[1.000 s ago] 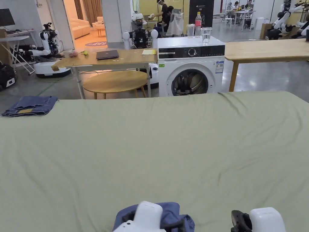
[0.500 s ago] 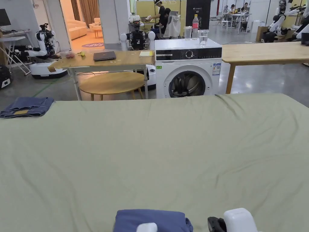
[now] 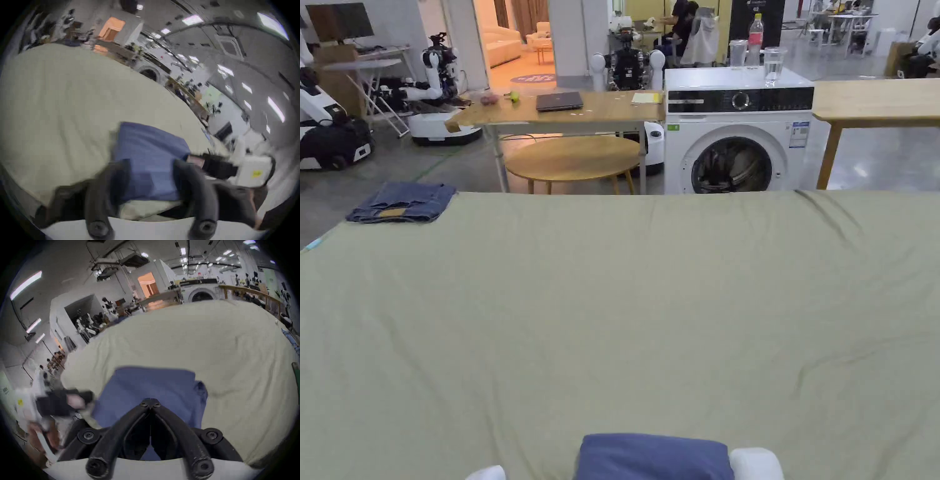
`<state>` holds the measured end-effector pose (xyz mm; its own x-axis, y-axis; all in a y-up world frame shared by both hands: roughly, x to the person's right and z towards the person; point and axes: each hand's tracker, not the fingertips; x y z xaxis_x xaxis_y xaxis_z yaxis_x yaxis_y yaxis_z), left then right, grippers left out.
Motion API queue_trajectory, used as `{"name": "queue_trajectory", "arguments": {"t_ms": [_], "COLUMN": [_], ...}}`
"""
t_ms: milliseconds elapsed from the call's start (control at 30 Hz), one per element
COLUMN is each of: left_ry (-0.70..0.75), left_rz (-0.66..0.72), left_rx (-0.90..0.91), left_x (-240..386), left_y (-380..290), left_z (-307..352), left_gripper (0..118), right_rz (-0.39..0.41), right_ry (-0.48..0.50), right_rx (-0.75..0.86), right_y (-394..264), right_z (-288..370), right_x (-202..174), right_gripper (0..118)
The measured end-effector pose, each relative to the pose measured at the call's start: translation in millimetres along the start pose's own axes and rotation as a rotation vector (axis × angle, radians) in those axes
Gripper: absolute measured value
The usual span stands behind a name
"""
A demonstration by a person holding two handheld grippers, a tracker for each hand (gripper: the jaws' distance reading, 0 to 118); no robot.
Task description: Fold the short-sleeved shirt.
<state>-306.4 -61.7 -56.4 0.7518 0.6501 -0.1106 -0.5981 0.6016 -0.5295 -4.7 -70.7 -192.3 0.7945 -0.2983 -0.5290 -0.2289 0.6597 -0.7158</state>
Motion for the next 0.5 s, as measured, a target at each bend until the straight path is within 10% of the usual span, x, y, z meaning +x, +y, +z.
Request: {"name": "queue_trajectory", "arguments": {"t_ms": [67, 300, 333, 400, 500], "left_ry": [-0.027, -0.419, -0.418, -0.318, -0.262], "left_rz": [0.130, 0.492, 0.447, 0.383, 0.389], "left_rx": [0.008, -0.187, -0.183, -0.238, -0.208], "left_x": [-26, -60, -48, -27, -31], "left_y": [7, -13, -12, -9, 1], "left_z": [0, -84, -90, -105, -103], "left_gripper": [112, 114, 106, 18, 18], "right_rz": [0.015, -0.018, -0.009, 0.002, 0.029], "right_ry": [-0.051, -0.014, -0.014, -0.024, -0.037], "right_rx": [-0.038, -0.004, -0.004, 0.008, 0.024], "right_y": [-9, -10, -10, -9, -4], "right_z": [-8, 2, 2, 2, 5], "right_x": [7, 15, 15, 11, 6], "right_gripper": [0, 0, 0, 0, 0]}}
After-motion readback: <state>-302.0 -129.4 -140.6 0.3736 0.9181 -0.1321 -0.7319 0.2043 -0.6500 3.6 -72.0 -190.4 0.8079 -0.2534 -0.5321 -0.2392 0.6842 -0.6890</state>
